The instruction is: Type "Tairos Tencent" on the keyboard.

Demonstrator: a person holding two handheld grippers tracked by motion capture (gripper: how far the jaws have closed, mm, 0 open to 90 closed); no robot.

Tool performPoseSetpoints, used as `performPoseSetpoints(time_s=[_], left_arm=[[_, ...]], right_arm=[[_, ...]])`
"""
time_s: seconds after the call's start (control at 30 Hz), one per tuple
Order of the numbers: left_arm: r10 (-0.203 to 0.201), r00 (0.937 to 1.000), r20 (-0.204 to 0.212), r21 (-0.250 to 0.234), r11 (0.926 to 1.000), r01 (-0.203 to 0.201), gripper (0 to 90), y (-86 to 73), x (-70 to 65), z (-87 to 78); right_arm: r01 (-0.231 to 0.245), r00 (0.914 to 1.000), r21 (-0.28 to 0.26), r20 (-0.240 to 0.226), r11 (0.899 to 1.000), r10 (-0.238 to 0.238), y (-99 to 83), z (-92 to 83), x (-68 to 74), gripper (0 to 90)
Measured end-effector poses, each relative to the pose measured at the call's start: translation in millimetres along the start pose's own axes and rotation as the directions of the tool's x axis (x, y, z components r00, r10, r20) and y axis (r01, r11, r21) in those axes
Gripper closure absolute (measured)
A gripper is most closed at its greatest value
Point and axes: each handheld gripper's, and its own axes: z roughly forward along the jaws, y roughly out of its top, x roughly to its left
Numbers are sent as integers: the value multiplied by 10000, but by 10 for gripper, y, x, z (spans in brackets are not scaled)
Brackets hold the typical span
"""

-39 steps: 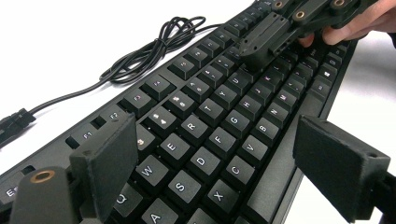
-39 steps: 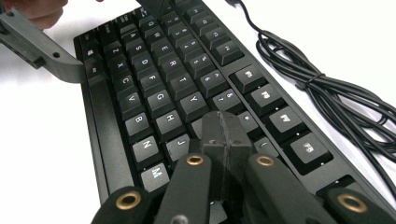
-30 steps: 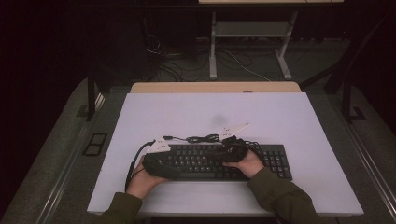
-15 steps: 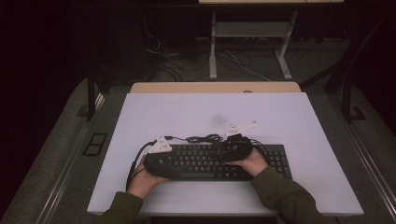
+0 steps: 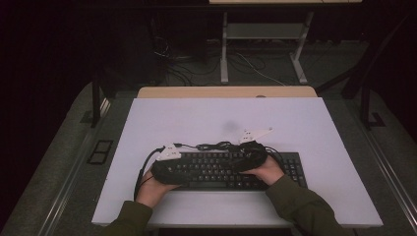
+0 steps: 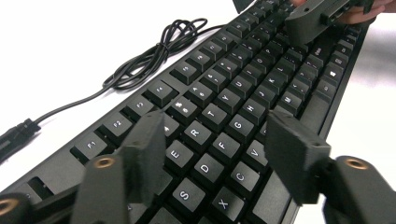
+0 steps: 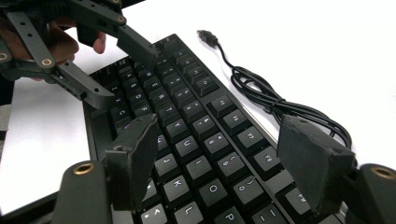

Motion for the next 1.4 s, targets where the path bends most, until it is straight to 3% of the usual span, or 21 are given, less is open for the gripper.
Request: performPoseSetpoints(time_s=[0.67,1.4], left_arm=[[102,9999,14,212,9997,-102,877,87,68,79],[123,9999,85,577,9983,-128,888,86,100,208]], right_arm=[[-4,10000,-175,99,9998,6,-10,14,-6,239],[11,9998,-171,208,9999,-7,-14,27,-2,233]])
